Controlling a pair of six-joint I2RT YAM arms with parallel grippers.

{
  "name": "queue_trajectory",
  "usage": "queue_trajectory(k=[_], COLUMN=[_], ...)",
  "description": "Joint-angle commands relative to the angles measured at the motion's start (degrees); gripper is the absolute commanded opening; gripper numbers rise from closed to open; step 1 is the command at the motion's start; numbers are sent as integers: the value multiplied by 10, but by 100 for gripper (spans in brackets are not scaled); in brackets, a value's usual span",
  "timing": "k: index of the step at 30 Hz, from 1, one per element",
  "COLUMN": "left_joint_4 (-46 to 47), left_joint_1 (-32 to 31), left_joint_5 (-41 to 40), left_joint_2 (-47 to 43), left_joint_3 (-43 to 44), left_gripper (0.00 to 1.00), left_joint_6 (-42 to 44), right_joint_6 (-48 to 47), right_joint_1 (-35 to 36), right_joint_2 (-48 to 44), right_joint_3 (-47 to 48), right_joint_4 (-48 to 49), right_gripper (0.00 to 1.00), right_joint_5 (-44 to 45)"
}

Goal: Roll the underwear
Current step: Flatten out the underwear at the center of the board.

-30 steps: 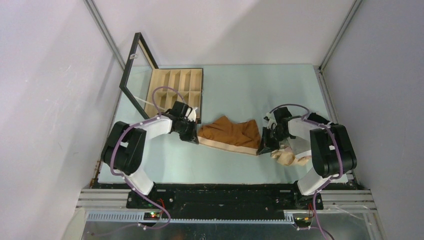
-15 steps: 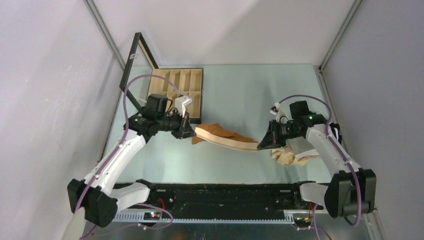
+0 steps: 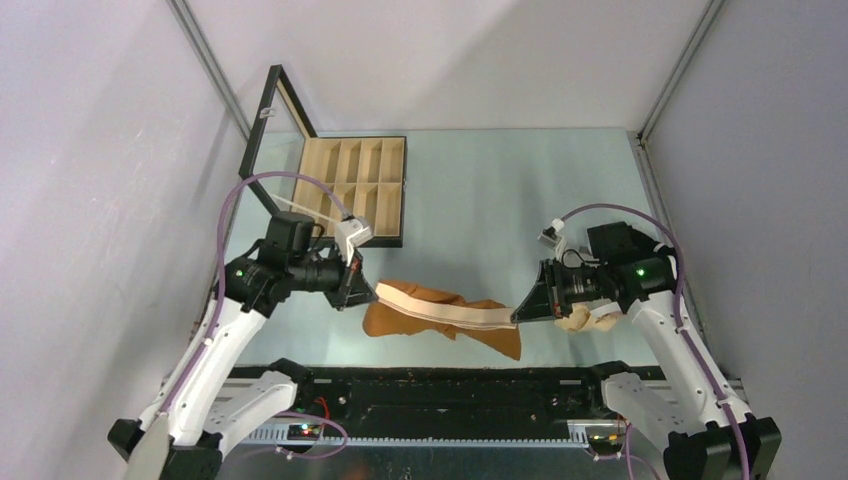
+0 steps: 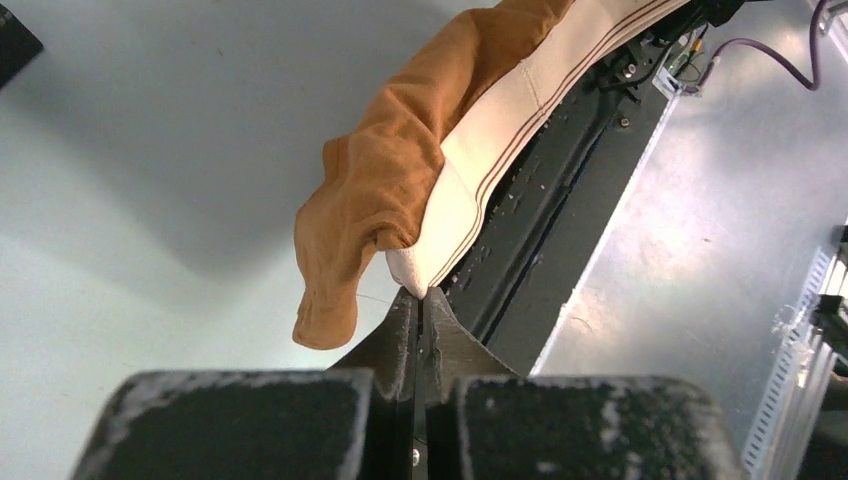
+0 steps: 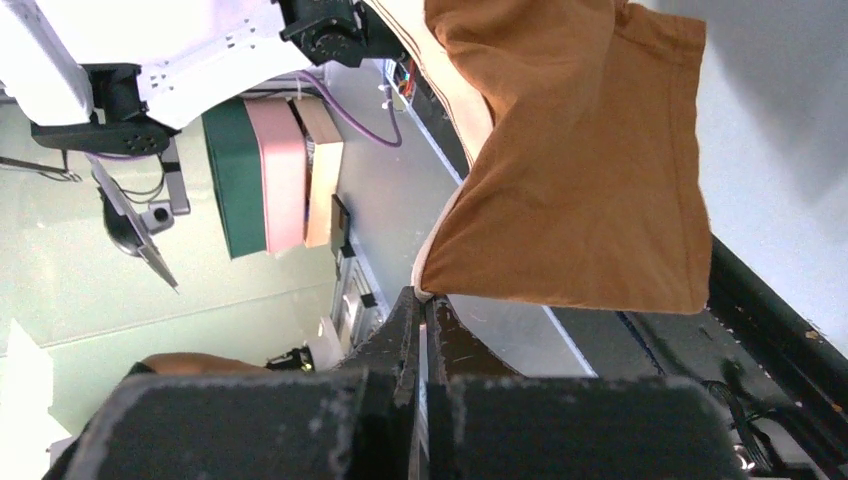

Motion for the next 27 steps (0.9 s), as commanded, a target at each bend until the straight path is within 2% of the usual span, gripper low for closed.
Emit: queue_trajectory(k=[1, 7, 10, 11, 13, 14, 15, 16, 17, 19, 22, 27], left_joint_4=[-5, 83, 110, 110, 108, 114, 142, 168, 174, 166, 161, 233], left_joint_1=[-2, 3, 10, 19, 44, 55, 80, 91, 112, 132, 148, 148], left_joint_5=[16, -50, -63, -56, -41, -37, -41, -52, -80, -107, -103, -33], left_joint_2=[21, 93, 202, 263, 364, 391, 427, 439, 457, 473, 472, 421], left_joint_3=[-1, -18, 21, 59, 131, 151, 182, 196, 223, 260, 257, 148], left_gripper=[0, 0, 0, 0, 14, 23, 33, 38, 47, 56, 60, 66], left_joint_6=[-27, -126, -157, -169, -202, -217, -249, -262, -273, -258, -237, -195], right_joint_6=[23, 44, 55, 69, 132, 170, 258, 286, 281, 205, 106, -159], right_joint_1=[-15, -32, -62, -81, -122, -137, -167, -178, -191, -204, -214, -184], right_joint_2=[1, 53, 131, 176, 256, 283, 331, 352, 390, 423, 432, 392], right_joint_3=[-4, -15, -8, -2, 16, 24, 28, 47, 68, 143, 211, 226], right_joint_4=[-8, 48, 98, 111, 178, 260, 306, 371, 382, 335, 235, 154], right_gripper=[0, 0, 0, 0, 12, 23, 30, 45, 54, 59, 59, 57], right_joint_5=[-21, 5, -3, -11, -30, -40, -49, -52, -60, -41, 18, 158])
